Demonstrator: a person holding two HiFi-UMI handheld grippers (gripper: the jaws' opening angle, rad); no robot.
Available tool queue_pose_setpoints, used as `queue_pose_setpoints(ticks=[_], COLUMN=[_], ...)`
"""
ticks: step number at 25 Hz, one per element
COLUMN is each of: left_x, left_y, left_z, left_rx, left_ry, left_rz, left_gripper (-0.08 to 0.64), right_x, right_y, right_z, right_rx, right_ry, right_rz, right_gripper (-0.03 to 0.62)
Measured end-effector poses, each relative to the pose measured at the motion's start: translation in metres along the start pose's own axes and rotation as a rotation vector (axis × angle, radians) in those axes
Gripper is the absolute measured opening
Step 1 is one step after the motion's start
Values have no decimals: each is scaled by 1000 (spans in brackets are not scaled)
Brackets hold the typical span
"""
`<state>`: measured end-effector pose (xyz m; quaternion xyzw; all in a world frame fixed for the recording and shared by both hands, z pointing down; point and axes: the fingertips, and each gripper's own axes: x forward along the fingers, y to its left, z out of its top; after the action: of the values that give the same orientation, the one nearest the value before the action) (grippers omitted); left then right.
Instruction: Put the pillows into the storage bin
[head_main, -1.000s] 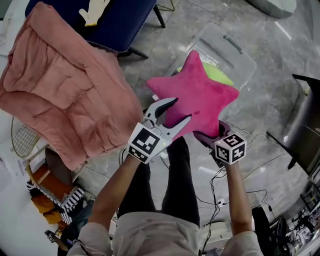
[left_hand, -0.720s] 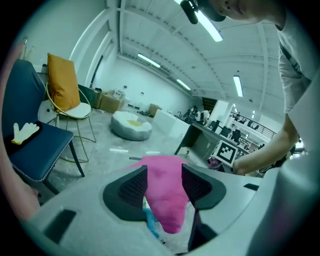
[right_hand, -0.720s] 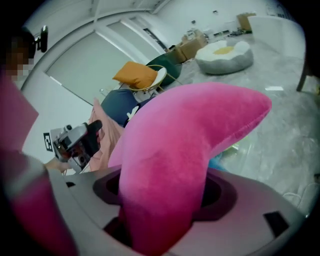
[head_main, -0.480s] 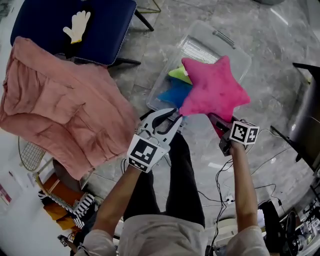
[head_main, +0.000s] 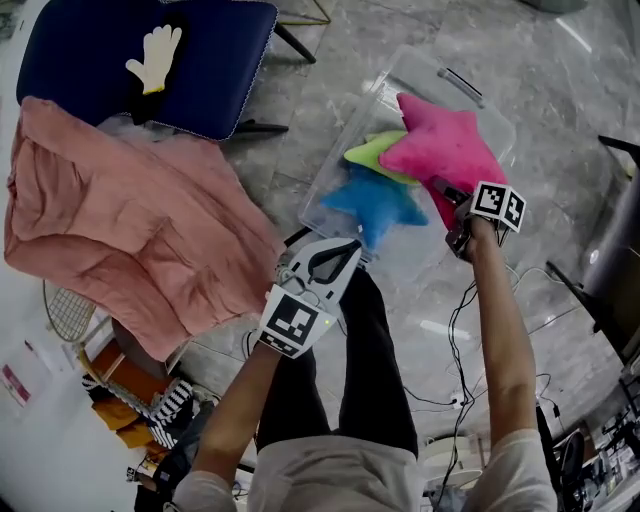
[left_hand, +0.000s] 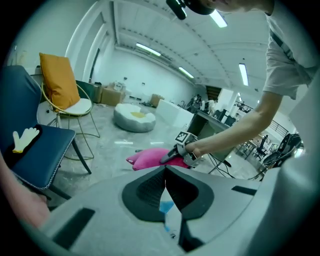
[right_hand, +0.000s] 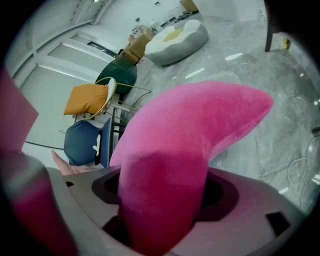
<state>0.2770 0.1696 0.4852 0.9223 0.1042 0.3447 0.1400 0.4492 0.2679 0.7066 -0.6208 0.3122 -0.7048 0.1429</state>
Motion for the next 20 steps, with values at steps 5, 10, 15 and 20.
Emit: queue_pose_setpoints(ticks=[5, 10, 15, 20], left_x=[5, -4, -13, -19], left_y=[9, 21, 23, 15], left_z=[-14, -25, -43, -60], left_rx=[-43, -105, -131, -115], left_ry=[39, 53, 85, 101], left_rz=[11, 49, 67, 55], left_gripper=[11, 10, 11, 11], right_x=[32, 63, 86, 75], right_y=[-19, -23, -21, 1], right_z=[28, 51, 75, 81], right_rx=[75, 117, 222, 113], right_ry=[30, 46, -43, -99], right_rz=[-41, -57, -15, 34], right_gripper=[380, 385, 425, 419])
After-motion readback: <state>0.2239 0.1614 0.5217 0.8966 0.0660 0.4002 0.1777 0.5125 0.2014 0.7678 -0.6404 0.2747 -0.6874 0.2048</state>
